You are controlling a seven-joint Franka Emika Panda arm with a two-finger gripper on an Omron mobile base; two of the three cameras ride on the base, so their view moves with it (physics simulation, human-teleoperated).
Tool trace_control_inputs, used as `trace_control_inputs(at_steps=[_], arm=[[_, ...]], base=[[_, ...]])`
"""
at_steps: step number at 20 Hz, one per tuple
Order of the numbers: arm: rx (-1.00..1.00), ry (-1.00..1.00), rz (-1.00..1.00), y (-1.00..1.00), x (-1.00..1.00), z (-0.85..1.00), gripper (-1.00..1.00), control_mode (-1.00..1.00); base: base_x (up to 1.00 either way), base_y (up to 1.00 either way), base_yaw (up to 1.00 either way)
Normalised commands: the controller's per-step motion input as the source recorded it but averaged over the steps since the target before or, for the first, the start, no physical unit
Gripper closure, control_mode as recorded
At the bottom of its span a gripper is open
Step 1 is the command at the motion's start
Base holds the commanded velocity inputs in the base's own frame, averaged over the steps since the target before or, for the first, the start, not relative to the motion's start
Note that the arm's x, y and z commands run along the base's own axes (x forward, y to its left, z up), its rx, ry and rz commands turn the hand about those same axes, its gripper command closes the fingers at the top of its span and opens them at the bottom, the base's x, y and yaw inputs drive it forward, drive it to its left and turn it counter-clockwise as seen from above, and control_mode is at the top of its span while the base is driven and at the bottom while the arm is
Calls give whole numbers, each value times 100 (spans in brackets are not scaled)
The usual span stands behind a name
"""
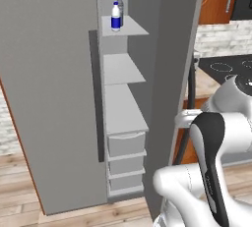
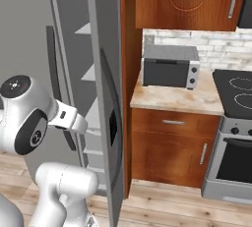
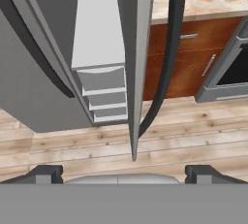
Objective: Take the bottled waters from the counter and place them in the freezer to freeze. Close the freezer door after placing the bottles.
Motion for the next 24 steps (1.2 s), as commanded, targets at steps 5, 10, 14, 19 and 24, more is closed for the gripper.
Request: trace_control_inputs(at_steps=[5, 10, 14, 19, 24], arm=[[0, 0, 0, 0, 0, 0, -100, 100], [0, 0, 0, 0, 0, 0, -100, 100], [0, 0, 0, 0, 0, 0, -100, 100], [0, 0, 0, 0, 0, 0, -100, 100], [0, 0, 0, 0, 0, 0, -100, 100]], base=[[10, -46, -1], [6, -24, -3], [6, -1, -1], [8, 1, 0], [17, 2, 0]])
